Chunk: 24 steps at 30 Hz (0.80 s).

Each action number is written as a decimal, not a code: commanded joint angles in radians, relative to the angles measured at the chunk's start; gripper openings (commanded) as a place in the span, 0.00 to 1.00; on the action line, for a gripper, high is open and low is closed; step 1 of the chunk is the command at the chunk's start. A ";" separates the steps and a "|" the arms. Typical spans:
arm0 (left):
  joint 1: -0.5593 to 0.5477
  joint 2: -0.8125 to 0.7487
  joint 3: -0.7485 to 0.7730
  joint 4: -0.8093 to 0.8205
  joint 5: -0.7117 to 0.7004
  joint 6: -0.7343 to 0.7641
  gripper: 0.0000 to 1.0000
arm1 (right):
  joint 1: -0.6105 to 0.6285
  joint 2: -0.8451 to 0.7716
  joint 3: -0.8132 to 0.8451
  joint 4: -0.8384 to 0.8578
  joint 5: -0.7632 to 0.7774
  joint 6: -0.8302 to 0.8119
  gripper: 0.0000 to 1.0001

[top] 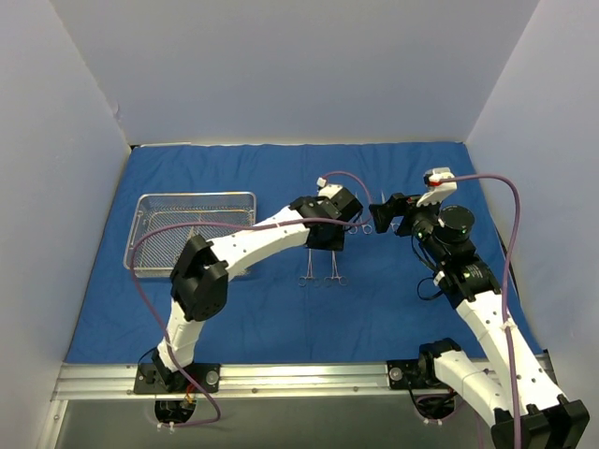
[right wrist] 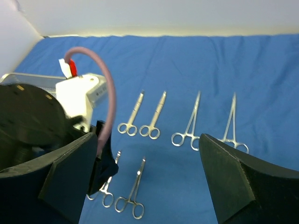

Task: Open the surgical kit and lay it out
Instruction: Move the medical item into the container.

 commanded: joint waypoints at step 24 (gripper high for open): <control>0.900 -0.427 -0.616 0.158 0.229 0.361 0.67 | 0.010 0.020 0.005 0.024 0.020 -0.014 0.84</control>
